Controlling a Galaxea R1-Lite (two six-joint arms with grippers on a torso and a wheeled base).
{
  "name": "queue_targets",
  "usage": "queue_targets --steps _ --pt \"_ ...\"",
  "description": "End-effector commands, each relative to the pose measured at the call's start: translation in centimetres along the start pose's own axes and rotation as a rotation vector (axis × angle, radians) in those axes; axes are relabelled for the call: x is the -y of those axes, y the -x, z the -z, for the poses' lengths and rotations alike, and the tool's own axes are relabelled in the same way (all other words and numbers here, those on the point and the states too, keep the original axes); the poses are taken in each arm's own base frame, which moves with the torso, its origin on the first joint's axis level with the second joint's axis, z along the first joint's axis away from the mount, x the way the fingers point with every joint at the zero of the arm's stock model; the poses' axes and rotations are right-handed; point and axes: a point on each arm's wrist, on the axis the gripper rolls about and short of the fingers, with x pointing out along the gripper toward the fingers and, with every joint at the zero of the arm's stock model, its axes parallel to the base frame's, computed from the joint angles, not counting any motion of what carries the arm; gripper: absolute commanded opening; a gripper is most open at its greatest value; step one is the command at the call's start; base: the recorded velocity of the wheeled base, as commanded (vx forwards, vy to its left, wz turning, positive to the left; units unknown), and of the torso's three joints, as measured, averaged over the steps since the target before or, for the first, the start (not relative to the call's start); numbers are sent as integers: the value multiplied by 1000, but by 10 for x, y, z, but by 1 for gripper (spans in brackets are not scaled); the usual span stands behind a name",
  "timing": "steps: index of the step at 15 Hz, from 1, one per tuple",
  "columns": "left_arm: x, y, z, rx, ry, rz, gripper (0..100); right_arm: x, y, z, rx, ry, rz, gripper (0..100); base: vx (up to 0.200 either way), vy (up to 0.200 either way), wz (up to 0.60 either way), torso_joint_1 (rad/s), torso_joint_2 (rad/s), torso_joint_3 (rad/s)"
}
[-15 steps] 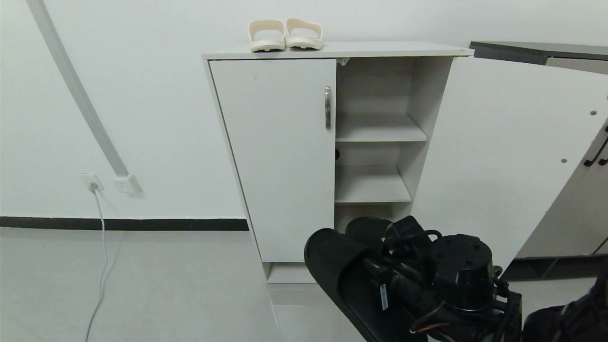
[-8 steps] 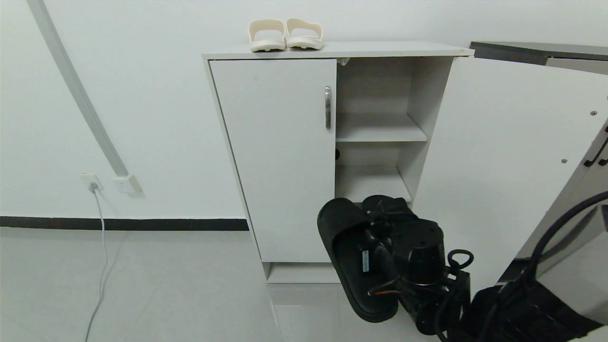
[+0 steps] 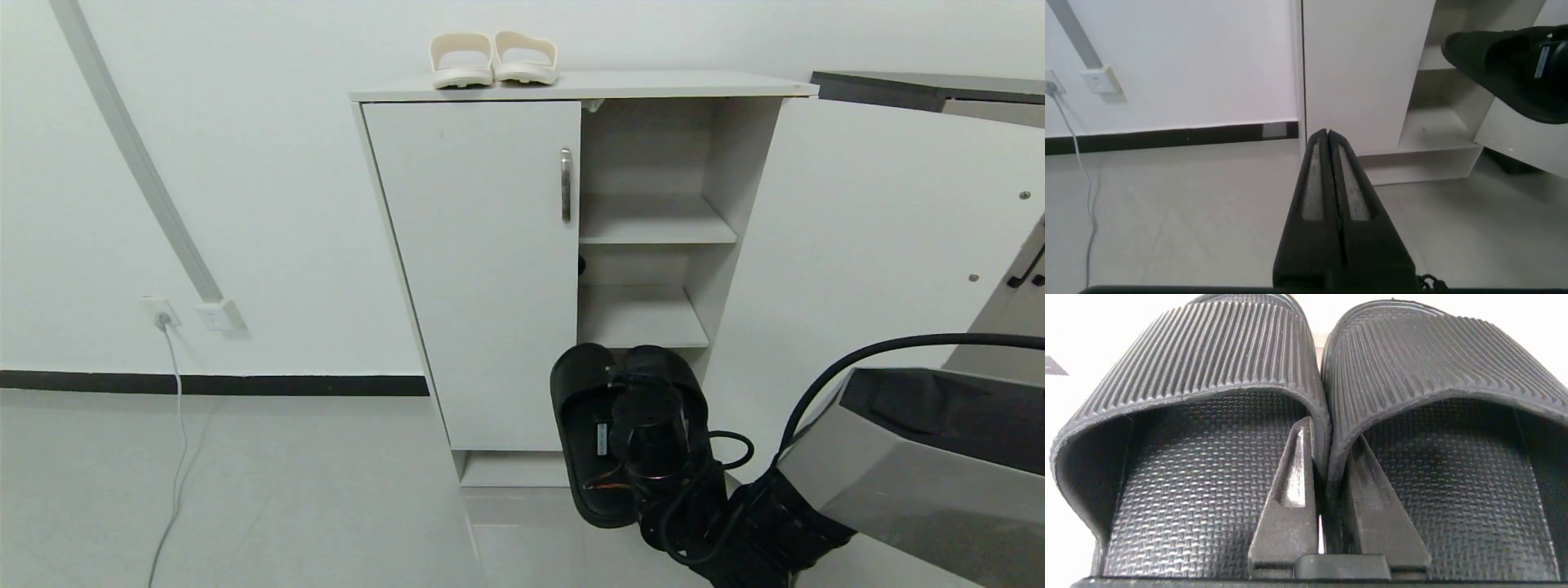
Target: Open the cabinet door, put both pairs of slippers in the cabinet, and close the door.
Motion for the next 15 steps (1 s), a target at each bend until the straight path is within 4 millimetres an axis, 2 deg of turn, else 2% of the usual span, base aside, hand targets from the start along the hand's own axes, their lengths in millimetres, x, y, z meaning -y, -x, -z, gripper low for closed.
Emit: queue_targets --steps 1,5,12,15 --pt "0 0 0 -2 2 0 0 0 -2 4 -7 5 1 0 0 -200 0 -2 2 2" --pt "0 0 0 -2 6 -2 0 2 -5 9 -17 13 11 0 0 -200 0 10 1 2" --pt "0 0 0 -2 11 -2 0 0 -12 26 -15 16 1 0 0 0 0 0 0 0" --pt "0 0 0 -2 11 -2 0 -1 -12 26 -9 13 -2 0 0 0 0 0 0 0"
